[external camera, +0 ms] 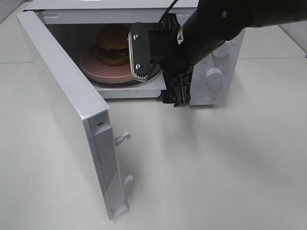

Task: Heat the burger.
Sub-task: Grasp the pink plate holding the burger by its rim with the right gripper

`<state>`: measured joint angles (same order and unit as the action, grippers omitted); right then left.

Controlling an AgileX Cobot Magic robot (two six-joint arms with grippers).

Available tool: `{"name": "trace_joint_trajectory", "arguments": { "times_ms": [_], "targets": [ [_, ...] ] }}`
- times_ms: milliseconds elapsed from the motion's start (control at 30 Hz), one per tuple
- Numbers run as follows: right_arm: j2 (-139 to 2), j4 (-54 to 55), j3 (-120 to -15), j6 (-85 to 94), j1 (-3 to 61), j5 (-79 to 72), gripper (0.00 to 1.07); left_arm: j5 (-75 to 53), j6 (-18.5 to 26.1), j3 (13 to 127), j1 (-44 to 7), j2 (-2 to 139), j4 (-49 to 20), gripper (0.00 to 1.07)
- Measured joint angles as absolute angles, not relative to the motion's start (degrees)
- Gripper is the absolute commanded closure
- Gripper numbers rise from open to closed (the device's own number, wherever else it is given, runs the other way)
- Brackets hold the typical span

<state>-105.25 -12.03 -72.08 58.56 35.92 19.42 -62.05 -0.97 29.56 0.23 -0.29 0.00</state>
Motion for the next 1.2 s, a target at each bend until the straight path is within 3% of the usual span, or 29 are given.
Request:
{"name": "trace_joint_trajectory", "arguments": {
  "times_ms": [1200],
  "targets": [
    [-129.03, -12.38, -95.97, 52.48, 35.92, 15.41, 0.17, -62.05, -0.97, 29.56, 0.23, -0.29, 0.0, 0.09]
  ]
}}
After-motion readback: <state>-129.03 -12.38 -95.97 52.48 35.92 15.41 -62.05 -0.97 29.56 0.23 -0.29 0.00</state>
